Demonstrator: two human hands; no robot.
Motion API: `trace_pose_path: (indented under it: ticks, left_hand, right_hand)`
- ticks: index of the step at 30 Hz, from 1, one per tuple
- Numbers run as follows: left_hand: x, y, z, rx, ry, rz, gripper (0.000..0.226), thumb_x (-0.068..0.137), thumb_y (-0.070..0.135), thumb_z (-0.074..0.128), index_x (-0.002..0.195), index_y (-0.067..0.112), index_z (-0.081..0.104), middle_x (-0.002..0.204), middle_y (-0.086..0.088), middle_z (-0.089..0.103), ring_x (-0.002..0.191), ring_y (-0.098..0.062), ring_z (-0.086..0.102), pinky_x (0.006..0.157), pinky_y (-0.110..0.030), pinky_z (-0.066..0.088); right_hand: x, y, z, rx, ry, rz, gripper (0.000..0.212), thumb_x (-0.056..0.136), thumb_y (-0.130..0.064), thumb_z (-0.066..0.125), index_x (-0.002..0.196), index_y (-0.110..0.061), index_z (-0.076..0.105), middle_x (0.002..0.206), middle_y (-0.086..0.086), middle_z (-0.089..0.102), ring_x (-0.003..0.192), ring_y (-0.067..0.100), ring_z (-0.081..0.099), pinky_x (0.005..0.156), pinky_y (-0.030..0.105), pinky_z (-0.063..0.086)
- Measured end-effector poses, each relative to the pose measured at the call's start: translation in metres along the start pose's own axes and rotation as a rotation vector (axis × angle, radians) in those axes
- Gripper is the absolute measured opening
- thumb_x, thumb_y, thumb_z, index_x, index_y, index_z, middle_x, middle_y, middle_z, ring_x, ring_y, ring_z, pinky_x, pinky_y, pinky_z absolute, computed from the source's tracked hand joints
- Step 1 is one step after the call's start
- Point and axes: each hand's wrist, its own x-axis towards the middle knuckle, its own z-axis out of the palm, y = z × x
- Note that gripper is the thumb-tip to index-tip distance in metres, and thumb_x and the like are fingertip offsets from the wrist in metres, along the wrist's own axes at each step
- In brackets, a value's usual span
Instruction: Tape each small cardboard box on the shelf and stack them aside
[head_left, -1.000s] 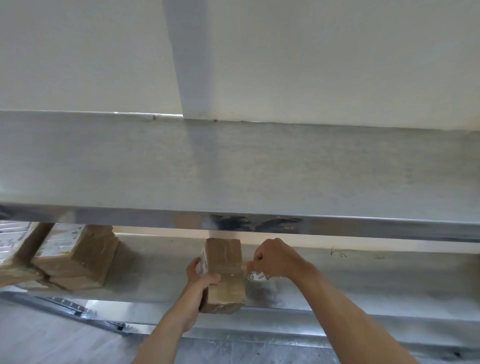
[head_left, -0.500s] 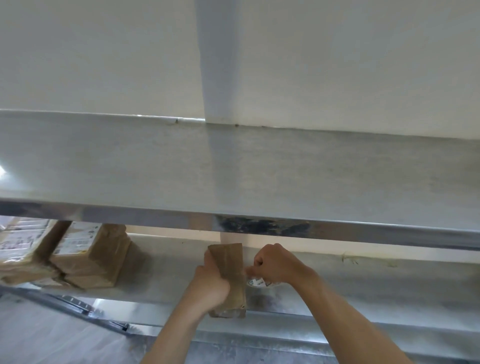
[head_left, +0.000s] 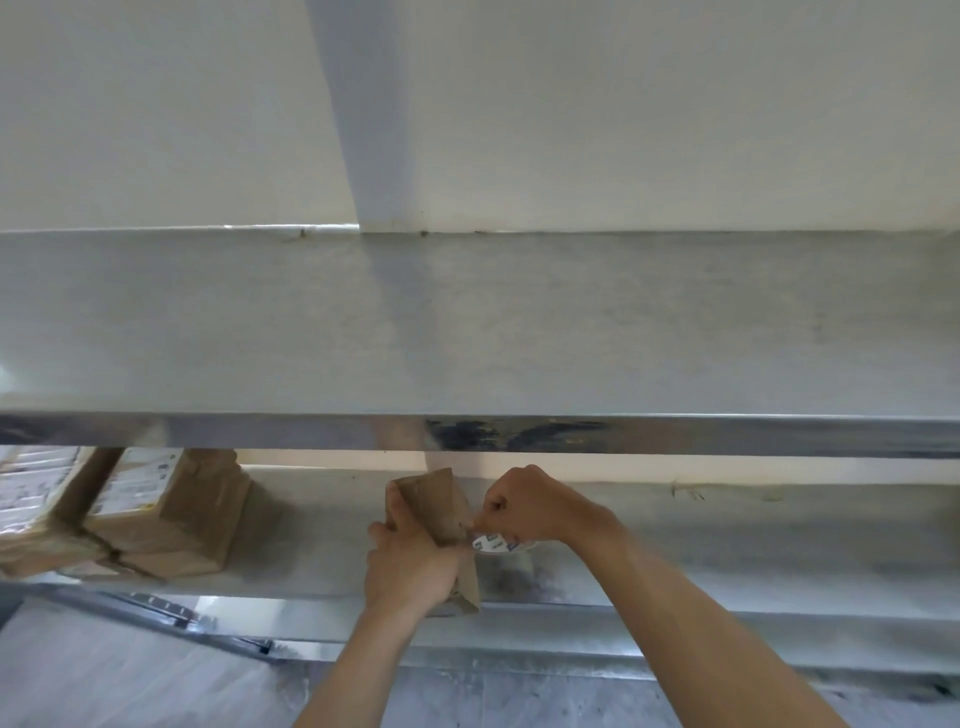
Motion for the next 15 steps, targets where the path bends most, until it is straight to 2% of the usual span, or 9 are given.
trace_pose_path:
  ticks: [2, 5, 9, 11, 13, 15]
  left_hand:
    - [0.000, -0.007, -0.005, -0.043, 0.012, 0.029, 0.118, 0.069, 0.062, 0.073, 0.152, 0.038, -0.007, 0.130, -0.011, 0.039, 0.109, -0.037, 0.058, 0.090, -0.044, 0.052]
    - [0.001, -0.017, -0.012, -0.148, -0.008, 0.096, 0.110, 0.069, 0.050, 0.080, 0.146, 0.042, 0.001, 0.126, -0.003, 0.041, 0.101, -0.027, 0.055, 0.088, -0.040, 0.051]
    - [0.001, -0.024, -0.013, -0.330, -0.027, 0.114, 0.117, 0.058, 0.047, 0.083, 0.144, 0.051, 0.005, 0.131, 0.004, 0.047, 0.113, -0.022, 0.058, 0.094, -0.044, 0.055]
    - [0.001, -0.026, -0.011, -0.381, -0.019, 0.135, 0.111, 0.061, 0.042, 0.086, 0.144, 0.051, 0.011, 0.130, 0.007, 0.050, 0.111, -0.015, 0.059, 0.089, -0.036, 0.055]
    - [0.000, -0.028, -0.010, -0.434, -0.003, 0.168, 0.096, 0.070, 0.032, 0.088, 0.133, 0.056, 0.020, 0.123, 0.017, 0.051, 0.109, -0.004, 0.056, 0.085, -0.027, 0.053]
    - [0.000, -0.028, -0.010, -0.465, -0.006, 0.191, 0.091, 0.073, 0.026, 0.087, 0.129, 0.053, 0.021, 0.120, 0.024, 0.049, 0.108, 0.000, 0.054, 0.083, -0.022, 0.051]
  right_hand:
    - [-0.001, 0.000, 0.002, 0.042, 0.012, 0.023, 0.039, 0.084, -0.040, 0.072, 0.055, -0.015, 0.064, 0.058, 0.002, 0.066, 0.052, 0.012, 0.061, 0.059, 0.024, 0.052]
    - [-0.003, -0.001, 0.003, 0.044, 0.016, 0.023, 0.040, 0.084, -0.046, 0.072, 0.069, -0.009, 0.073, 0.065, 0.006, 0.071, 0.051, 0.010, 0.061, 0.058, 0.020, 0.051]
    - [0.001, -0.001, 0.002, 0.030, 0.029, 0.017, 0.044, 0.079, -0.051, 0.075, 0.066, -0.009, 0.072, 0.063, 0.005, 0.071, 0.051, 0.010, 0.061, 0.056, 0.022, 0.050]
    - [0.003, 0.001, 0.001, 0.010, 0.034, 0.030, 0.048, 0.077, -0.054, 0.076, 0.067, -0.007, 0.072, 0.062, 0.006, 0.071, 0.050, 0.010, 0.059, 0.055, 0.023, 0.049]
    - [0.003, 0.004, -0.001, -0.032, 0.048, 0.043, 0.055, 0.077, -0.059, 0.075, 0.065, -0.005, 0.070, 0.058, 0.006, 0.068, 0.046, 0.010, 0.053, 0.053, 0.024, 0.045]
    - [0.003, 0.008, -0.004, -0.098, 0.055, 0.049, 0.060, 0.075, -0.065, 0.075, 0.063, -0.006, 0.068, 0.057, 0.006, 0.064, 0.046, 0.010, 0.050, 0.053, 0.026, 0.042]
